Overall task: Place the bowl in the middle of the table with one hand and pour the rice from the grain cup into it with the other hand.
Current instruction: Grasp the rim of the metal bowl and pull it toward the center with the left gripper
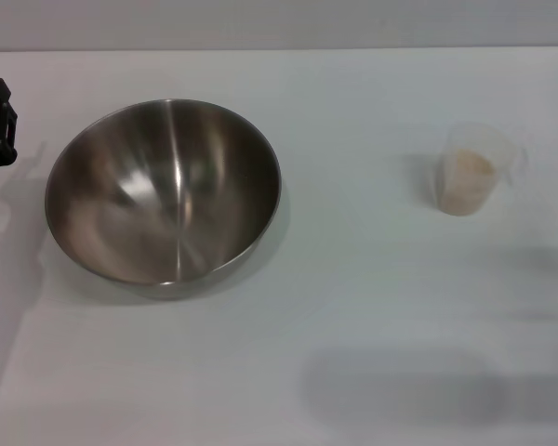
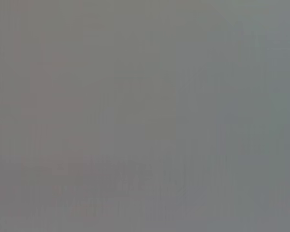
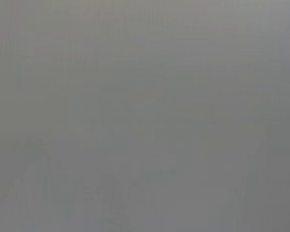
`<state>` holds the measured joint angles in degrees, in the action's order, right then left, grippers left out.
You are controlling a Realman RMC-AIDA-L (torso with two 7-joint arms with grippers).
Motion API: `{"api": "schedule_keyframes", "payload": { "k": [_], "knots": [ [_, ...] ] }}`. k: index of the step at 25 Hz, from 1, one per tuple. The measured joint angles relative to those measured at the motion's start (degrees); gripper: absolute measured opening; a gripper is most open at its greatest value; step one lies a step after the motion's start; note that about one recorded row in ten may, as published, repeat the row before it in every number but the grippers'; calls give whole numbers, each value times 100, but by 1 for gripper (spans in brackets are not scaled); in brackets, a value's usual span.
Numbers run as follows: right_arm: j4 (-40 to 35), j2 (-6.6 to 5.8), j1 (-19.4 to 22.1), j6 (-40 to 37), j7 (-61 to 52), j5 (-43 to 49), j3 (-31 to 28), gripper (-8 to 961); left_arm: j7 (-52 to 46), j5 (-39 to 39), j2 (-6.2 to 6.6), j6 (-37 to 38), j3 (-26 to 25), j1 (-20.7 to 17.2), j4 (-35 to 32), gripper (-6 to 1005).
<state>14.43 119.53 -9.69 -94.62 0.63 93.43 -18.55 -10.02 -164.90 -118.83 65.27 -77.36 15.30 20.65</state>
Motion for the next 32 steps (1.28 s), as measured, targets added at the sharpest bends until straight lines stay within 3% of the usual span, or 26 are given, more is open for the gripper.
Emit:
{"api": "schedule_keyframes", "payload": {
  "k": [20,32],
  "knots": [
    [-2,-9,-66,6,11,0,26,714,-91,313,14,-24,117,-7,-9,411],
    [-17,-9,-69,15,16,-1,27,713,-80,336,7,23,100,-33,69,574]
  ]
}}
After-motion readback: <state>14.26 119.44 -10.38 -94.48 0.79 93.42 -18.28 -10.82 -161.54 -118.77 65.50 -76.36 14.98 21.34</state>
